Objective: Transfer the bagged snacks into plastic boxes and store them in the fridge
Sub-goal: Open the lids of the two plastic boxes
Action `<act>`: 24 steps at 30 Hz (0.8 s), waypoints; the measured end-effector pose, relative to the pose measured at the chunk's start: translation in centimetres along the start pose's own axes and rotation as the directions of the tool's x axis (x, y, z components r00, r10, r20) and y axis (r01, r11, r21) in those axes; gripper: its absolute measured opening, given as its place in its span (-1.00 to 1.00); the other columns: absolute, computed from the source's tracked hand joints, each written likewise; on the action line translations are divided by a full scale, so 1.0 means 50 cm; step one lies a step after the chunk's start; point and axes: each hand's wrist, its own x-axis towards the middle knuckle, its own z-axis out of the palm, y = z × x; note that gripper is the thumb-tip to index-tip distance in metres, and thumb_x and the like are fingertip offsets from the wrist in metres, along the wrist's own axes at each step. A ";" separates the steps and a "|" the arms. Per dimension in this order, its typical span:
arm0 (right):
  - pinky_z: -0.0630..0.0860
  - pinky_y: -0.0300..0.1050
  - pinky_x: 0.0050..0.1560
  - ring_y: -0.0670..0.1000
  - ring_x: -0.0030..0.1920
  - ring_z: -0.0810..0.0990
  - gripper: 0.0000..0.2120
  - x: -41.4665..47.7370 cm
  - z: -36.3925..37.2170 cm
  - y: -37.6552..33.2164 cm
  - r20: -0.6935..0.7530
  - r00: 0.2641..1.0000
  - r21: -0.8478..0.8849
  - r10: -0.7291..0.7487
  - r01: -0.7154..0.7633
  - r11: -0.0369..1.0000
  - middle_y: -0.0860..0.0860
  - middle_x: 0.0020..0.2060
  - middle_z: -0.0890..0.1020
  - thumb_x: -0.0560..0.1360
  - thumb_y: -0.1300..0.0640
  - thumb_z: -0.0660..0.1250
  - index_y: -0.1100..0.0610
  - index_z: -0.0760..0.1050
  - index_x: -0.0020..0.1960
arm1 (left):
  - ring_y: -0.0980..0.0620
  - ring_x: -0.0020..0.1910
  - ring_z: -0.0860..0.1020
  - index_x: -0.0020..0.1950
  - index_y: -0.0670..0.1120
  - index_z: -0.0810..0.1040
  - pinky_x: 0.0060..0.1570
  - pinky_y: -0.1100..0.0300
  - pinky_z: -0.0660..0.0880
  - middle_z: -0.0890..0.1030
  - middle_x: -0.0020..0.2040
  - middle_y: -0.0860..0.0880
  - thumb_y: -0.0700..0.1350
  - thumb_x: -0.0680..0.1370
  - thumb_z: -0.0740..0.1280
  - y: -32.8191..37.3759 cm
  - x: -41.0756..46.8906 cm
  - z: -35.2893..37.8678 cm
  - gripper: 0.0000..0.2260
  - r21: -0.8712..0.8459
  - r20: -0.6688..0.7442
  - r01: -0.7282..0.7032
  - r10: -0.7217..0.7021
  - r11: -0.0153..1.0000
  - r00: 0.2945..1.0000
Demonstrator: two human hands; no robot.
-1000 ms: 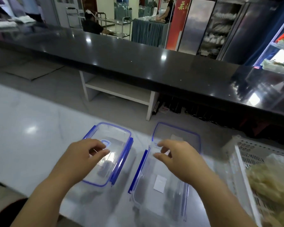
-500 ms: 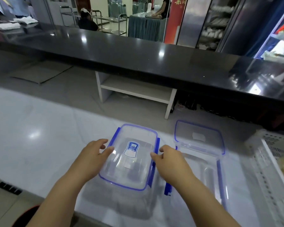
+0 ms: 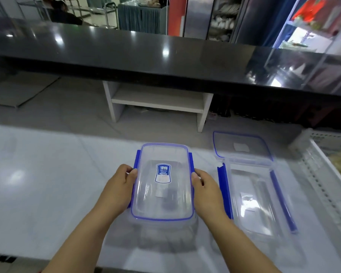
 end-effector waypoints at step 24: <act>0.49 -0.24 -0.17 -0.09 -0.12 0.58 -0.76 0.002 -0.027 -0.012 0.062 0.994 -0.114 0.089 -0.081 0.990 -0.10 -0.13 0.62 0.53 -0.06 0.30 0.06 0.56 0.08 | -0.01 0.15 0.46 0.22 0.07 0.52 0.12 0.16 0.43 0.43 0.14 0.03 -0.21 0.58 0.22 -0.036 0.025 -0.014 -0.72 0.114 0.029 -0.147 0.145 0.982 0.989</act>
